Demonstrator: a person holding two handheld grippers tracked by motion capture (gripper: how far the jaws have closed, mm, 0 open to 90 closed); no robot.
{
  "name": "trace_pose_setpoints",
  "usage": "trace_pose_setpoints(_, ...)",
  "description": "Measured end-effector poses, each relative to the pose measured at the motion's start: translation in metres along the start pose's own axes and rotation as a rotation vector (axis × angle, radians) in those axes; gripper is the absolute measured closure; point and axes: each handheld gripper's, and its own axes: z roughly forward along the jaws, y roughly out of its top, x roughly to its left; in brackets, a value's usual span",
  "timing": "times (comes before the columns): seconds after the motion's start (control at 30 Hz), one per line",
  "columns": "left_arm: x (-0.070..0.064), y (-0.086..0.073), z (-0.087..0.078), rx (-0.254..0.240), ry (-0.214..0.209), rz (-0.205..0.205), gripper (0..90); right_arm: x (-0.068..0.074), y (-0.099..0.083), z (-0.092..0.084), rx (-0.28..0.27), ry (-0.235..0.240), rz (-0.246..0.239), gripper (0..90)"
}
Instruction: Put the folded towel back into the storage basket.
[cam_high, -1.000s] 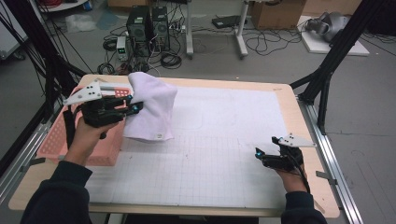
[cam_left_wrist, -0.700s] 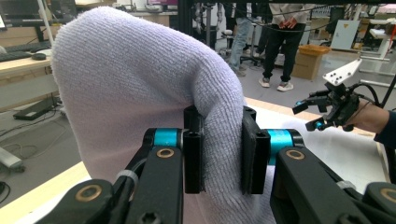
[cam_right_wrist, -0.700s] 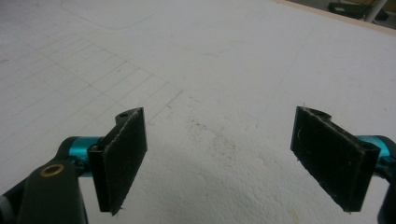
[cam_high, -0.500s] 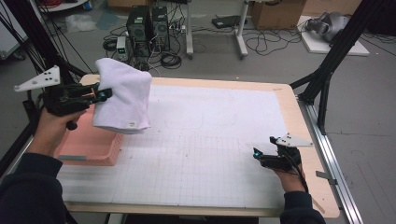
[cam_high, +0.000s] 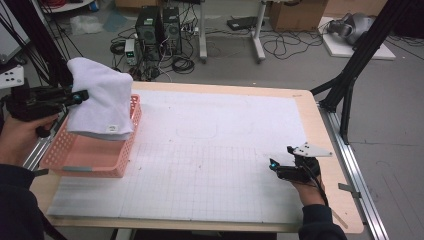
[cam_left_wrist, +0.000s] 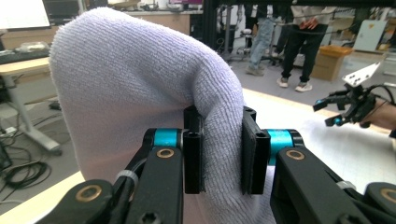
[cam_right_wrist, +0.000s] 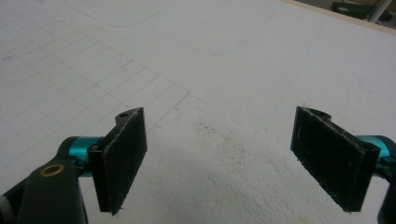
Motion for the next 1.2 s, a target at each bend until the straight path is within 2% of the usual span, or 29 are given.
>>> trace_pose_setpoints(0.37, 0.011, -0.02, -0.02, 0.05, 0.025, -0.029, 74.2, 0.002, 0.0, 0.003, 0.01, 0.0, -0.009, 17.3)
trace_pose_setpoints(0.5, 0.016, -0.03, -0.028, 0.07, 0.053, -0.053, 74.2, 0.003, 0.0, 0.003, 0.013, 0.001, -0.011, 17.3)
trace_pose_setpoints(0.6, 0.016, -0.033, -0.029, 0.094, 0.058, -0.054, 74.2, 0.004, 0.0, 0.004, 0.013, 0.004, -0.009, 17.3)
trace_pose_setpoints(0.77, 0.016, -0.039, -0.024, 0.13, 0.04, -0.049, 74.3, 0.004, 0.001, 0.004, 0.017, 0.001, -0.015, 17.3)
trace_pose_setpoints(0.97, 0.017, -0.046, -0.008, 0.143, -0.015, -0.052, 74.2, 0.004, 0.001, 0.004, 0.018, 0.003, -0.018, 17.3)
trace_pose_setpoints(1.07, 0.022, -0.055, 0.0, 0.174, -0.018, -0.065, 74.2, 0.005, 0.0, 0.005, 0.019, 0.003, -0.016, 17.4)
trace_pose_setpoints(1.2, 0.03, -0.072, 0.009, 0.208, -0.002, -0.106, 74.1, 0.005, 0.0, 0.005, 0.021, 0.004, -0.019, 17.3)
